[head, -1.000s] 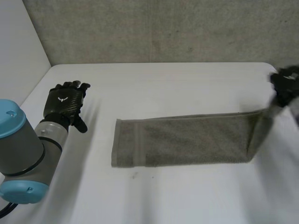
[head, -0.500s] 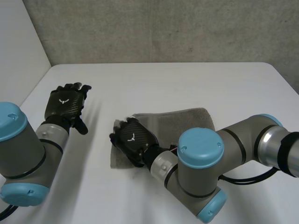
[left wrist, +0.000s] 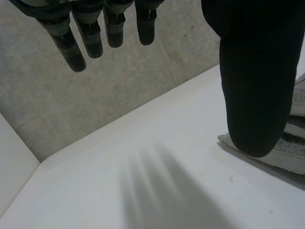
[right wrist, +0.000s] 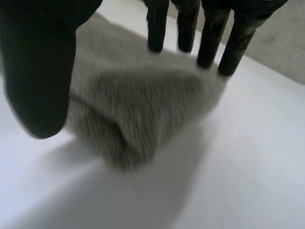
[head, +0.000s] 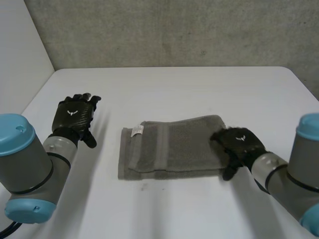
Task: Fold the laundry
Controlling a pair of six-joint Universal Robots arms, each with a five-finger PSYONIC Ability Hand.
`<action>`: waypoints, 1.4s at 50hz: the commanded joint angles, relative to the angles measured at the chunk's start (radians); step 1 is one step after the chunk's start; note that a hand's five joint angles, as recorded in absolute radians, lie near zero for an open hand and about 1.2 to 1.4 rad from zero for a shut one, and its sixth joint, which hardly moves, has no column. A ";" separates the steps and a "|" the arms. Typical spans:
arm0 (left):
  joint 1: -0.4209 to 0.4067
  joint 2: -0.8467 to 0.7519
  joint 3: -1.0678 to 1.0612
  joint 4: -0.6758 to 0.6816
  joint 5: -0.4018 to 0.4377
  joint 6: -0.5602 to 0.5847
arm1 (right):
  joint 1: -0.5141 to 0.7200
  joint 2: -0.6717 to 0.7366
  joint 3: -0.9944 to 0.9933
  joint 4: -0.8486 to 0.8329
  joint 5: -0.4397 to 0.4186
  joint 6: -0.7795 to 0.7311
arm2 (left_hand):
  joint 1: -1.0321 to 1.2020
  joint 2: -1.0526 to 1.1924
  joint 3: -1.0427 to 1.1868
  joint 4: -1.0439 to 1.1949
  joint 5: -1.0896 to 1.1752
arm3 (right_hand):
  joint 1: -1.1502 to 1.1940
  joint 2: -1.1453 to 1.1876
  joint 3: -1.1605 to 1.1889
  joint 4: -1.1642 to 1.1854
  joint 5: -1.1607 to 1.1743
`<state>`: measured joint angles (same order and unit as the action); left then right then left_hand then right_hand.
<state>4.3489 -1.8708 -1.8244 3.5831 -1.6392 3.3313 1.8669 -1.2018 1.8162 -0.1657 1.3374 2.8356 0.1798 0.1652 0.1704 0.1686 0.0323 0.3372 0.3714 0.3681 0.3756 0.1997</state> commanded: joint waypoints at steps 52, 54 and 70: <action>-0.236 -0.071 0.321 -0.328 -0.028 -0.323 | 0.265 0.039 -0.417 0.106 -0.004 0.370 | -0.005 0.009 0.004 0.006 -0.032 | -0.163 -0.197 -0.194 -0.201 -0.200; -0.261 -0.116 0.356 -0.368 -0.042 -0.354 | 0.259 0.056 -0.429 0.127 -0.014 0.367 | -0.005 0.009 0.004 0.006 -0.032 | -0.163 -0.197 -0.194 -0.201 -0.200; -0.295 -0.314 0.413 -0.425 -0.194 -0.335 | 0.262 0.320 -0.502 0.195 -0.003 0.160 | -0.005 0.009 0.004 0.006 -0.032 | -0.163 -0.197 -0.194 -0.201 -0.200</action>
<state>4.0491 -2.1609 -1.3994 3.1492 -1.8190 2.9526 2.1188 -0.9534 1.3283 0.0320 1.3262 3.0786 0.1789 0.1648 0.1704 0.1675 0.0323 0.2120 0.2296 0.2130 0.2325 0.0604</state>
